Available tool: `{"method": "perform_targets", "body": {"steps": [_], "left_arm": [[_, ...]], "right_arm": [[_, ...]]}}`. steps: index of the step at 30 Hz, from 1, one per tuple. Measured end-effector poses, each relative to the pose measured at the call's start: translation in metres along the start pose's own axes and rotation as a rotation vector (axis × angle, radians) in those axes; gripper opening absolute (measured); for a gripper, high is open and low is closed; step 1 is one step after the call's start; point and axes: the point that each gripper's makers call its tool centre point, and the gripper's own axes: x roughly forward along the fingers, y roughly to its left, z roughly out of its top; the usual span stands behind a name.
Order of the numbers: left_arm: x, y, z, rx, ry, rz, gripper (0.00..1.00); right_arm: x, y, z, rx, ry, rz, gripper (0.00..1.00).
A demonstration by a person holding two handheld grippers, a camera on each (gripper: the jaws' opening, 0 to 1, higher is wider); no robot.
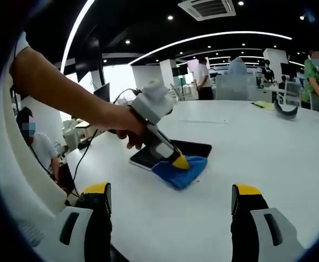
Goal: Wipe the mirror surface with the cleaning cloth until all visible marks leave the cleaned area.
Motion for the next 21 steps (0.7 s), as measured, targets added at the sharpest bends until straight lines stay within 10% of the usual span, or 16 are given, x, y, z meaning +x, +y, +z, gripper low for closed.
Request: {"method": "perform_targets", "body": {"steps": [21], "left_arm": [[0.0004, -0.0025, 0.0010, 0.036, -0.037, 0.012, 0.10]], "right_arm": [[0.0002, 0.0039, -0.0037, -0.002, 0.015, 0.015, 0.91]]}}
